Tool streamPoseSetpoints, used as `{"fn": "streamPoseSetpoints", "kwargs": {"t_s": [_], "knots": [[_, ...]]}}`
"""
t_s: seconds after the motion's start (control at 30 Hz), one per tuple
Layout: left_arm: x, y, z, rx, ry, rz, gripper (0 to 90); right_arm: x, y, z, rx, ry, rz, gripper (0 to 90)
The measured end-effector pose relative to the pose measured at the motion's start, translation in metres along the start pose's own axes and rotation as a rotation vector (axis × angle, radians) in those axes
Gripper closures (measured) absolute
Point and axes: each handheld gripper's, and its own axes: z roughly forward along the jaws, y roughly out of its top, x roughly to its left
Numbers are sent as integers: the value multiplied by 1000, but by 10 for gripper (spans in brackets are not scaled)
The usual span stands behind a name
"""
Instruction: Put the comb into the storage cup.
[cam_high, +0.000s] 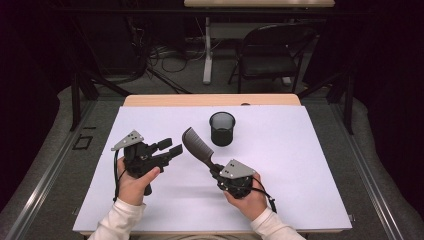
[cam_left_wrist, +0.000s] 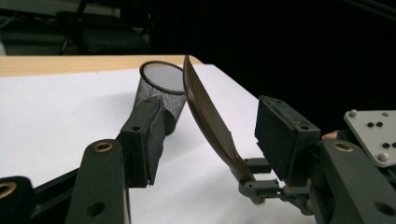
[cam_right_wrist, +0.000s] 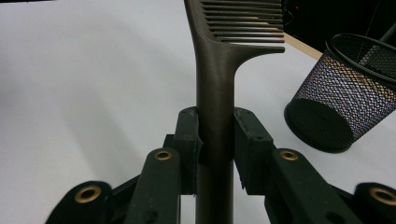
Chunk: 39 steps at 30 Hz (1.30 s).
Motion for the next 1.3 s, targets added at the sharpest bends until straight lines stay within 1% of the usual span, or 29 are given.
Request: {"fn": "streamPoseSetpoints", "kwargs": {"t_s": [0.03,0.2,0.3,0.47,0.63,0.8,0.93,1.07,1.3], "knots": [[0,-1,1,-1,-1,-1,425,0,0,0,-1,-1,0,727],[0,-5,2,-5,-20,-54,440,2,0,0,-4,1,-2,727],[2,-8,4,-4,-23,-73,458,2,0,0,-6,3,-1,727],[3,-11,7,10,-34,-80,474,2,0,0,-10,5,1,727],[4,-13,9,13,-45,-95,491,3,0,0,-17,9,1,727],[6,-16,11,25,-38,-105,503,5,0,0,-17,15,1,727],[8,-16,12,25,-41,-118,518,7,1,0,-20,21,-3,727],[9,-17,13,24,-50,-120,551,9,1,0,-22,28,-6,727],[9,-18,15,22,-60,-132,576,13,2,1,-22,39,-12,727]]}}
